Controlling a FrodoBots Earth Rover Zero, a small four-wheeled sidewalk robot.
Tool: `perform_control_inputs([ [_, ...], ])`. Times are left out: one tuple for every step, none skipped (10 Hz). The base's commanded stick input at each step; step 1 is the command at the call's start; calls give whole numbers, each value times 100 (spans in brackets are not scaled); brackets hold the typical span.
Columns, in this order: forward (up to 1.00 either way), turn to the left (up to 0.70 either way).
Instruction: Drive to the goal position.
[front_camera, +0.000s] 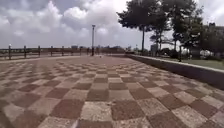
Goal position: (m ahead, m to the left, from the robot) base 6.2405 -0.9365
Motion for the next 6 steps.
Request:
perform_control_inputs([
  [70,0],
  [70,0],
  [70,0],
  [70,0],
  [70,0],
  [70,0],
])
